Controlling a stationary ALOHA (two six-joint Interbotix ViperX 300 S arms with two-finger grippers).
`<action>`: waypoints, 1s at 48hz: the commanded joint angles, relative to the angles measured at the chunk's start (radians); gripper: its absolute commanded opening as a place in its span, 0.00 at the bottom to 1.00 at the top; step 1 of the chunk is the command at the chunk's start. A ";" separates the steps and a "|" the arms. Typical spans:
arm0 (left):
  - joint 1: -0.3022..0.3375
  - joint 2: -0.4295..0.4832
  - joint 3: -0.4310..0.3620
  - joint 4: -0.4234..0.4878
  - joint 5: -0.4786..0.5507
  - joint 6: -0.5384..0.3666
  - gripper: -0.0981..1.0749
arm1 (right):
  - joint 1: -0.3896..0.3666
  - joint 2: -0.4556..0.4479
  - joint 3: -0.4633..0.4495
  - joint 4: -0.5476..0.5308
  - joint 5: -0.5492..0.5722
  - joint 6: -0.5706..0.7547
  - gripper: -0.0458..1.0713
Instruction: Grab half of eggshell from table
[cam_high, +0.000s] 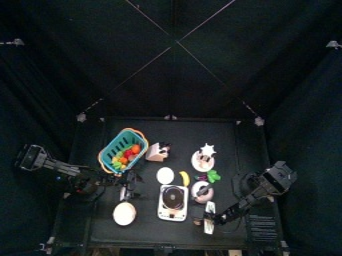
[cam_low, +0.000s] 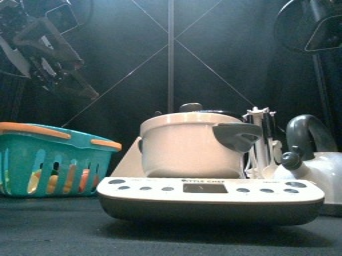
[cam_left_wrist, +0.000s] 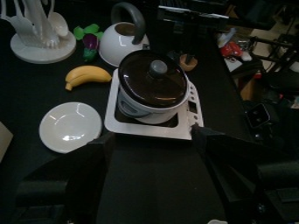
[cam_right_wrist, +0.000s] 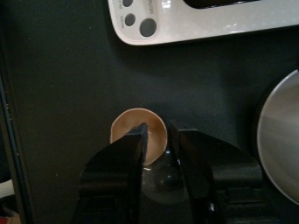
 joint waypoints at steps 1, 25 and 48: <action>0.000 0.002 -0.029 0.003 -0.005 0.000 0.95 | -0.011 -0.017 -0.006 -0.011 -0.002 -0.002 0.61; 0.009 0.028 -0.035 0.002 -0.014 0.000 0.95 | -0.038 -0.114 -0.008 -0.071 0.074 -0.003 0.38; 0.009 0.041 -0.058 -0.002 -0.067 -0.003 0.95 | -0.067 -0.195 -0.037 -0.362 0.238 -0.003 0.38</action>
